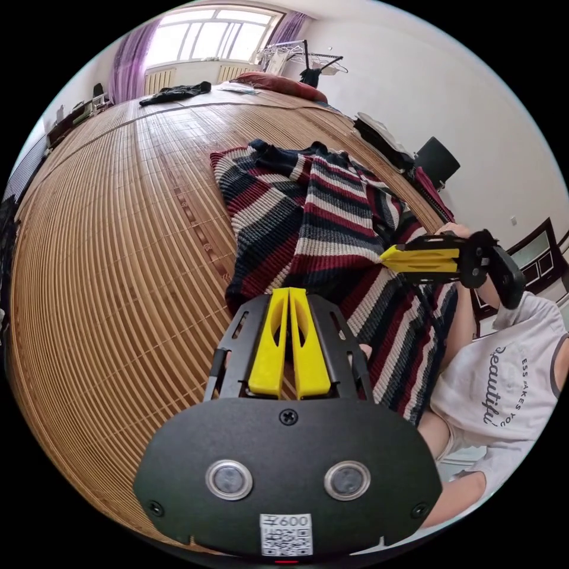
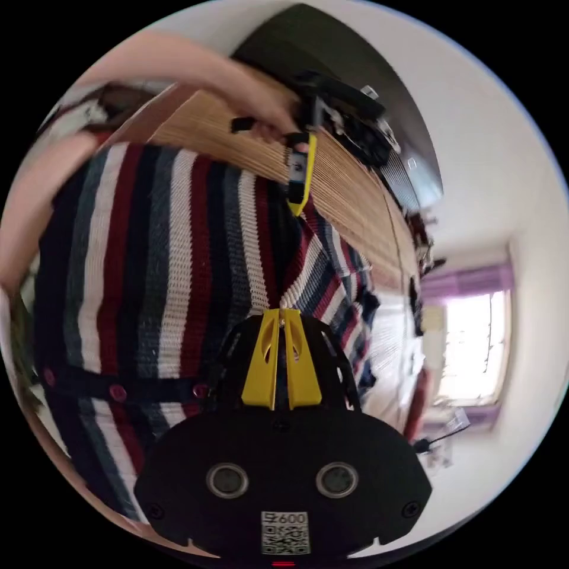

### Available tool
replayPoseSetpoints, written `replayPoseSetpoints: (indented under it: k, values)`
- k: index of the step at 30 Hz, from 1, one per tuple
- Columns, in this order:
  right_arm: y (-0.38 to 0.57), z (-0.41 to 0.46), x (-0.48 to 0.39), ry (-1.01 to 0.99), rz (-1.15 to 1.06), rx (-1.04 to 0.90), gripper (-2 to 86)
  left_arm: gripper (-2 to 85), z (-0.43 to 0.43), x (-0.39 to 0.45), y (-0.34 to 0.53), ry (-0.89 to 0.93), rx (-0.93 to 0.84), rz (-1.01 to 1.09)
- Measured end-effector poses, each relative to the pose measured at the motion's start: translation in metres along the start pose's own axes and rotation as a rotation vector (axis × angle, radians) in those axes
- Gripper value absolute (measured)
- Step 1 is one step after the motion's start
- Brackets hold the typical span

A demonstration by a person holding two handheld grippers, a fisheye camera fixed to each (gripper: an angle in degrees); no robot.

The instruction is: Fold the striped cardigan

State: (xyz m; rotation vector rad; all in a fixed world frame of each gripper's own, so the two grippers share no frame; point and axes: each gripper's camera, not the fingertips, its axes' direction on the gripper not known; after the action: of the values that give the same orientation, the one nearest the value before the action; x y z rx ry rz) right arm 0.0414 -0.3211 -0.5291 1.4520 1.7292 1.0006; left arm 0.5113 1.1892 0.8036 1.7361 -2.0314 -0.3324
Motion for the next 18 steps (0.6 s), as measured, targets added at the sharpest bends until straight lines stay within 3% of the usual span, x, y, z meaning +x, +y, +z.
replayPoseSetpoints:
  k: [2, 4, 9, 14, 16, 18]
  values:
    - [-0.008, 0.004, -0.035, 0.197, -0.189, -0.067, -0.8, 0.1, 0.001, 0.008, -0.002, -0.004, -0.012, 0.002]
    - [-0.013, 0.005, -0.048, 0.208, -0.194, -0.056, -0.8, 0.1, -0.001, 0.016, -0.002, -0.003, -0.011, -0.005]
    - [-0.005, 0.007, -0.032, 0.039, 0.124, -0.022, -0.9, 0.3, -0.021, 0.031, 0.010, -0.064, 0.047, -0.086]
    - [0.054, -0.005, 0.008, -0.070, 0.483, 0.103, -0.8, 0.3, -0.059, 0.094, 0.024, 0.054, 0.221, 0.017]
    - [0.061, 0.000, 0.027, -0.143, 0.605, 0.199, -0.8, 0.2, -0.056, 0.133, 0.007, 0.007, 0.209, 0.055]
    - [0.061, 0.021, 0.050, -0.288, 0.739, 0.234, -0.8, 0.1, -0.040, 0.149, -0.011, 0.071, 0.168, 0.070]
